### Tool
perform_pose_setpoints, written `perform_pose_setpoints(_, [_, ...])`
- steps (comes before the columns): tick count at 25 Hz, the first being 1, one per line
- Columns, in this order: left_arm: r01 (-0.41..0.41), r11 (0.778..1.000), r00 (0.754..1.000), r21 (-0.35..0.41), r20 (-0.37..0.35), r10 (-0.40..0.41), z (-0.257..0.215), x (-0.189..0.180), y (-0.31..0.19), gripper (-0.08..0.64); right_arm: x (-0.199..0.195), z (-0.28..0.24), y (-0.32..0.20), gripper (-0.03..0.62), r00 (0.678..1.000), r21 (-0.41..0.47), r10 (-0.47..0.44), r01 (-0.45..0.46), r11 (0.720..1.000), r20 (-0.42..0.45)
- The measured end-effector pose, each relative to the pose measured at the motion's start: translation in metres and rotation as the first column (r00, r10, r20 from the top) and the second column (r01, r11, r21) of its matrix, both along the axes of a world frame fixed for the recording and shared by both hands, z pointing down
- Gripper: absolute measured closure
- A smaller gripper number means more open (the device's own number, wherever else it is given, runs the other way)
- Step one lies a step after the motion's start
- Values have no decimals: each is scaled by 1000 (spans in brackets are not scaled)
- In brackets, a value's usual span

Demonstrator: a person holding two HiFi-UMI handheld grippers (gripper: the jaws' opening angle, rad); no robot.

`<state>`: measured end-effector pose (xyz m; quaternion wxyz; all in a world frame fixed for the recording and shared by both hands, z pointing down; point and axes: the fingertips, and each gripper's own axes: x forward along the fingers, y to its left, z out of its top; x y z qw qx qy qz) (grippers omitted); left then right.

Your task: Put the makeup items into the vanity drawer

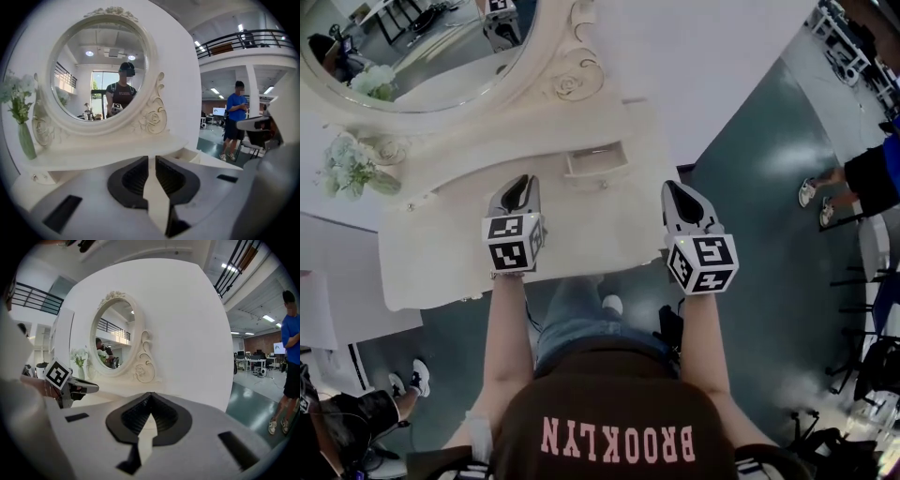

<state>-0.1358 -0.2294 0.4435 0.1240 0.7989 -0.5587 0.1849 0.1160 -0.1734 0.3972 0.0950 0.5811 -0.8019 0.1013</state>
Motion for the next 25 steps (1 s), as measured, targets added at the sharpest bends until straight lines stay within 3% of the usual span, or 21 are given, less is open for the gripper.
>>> perform_pose_setpoints(8, [149, 989, 989, 1, -13, -149, 2, -59, 26, 522, -32, 4, -3, 597, 996, -6, -89, 89, 996, -5])
perform_pose_setpoints(12, [178, 984, 984, -20, -23, -179, 9, -73, 39, 520, -47, 10, -3, 597, 992, -18, -129, 129, 992, -6])
perform_pose_setpoints(13, [180, 983, 983, -31, -28, -181, 13, -74, 41, 507, -50, 11, -2, 597, 990, -22, -140, 139, 990, -8])
perform_pose_setpoints(16, [174, 982, 982, -80, -59, -179, 26, -75, 47, 358, -59, 18, -2, 597, 986, -38, -168, 167, 985, -15])
perform_pose_setpoints(25, [187, 961, 980, -203, -30, -197, 78, -77, 60, 347, -74, 59, 3, 597, 975, -132, -221, 217, 967, -16])
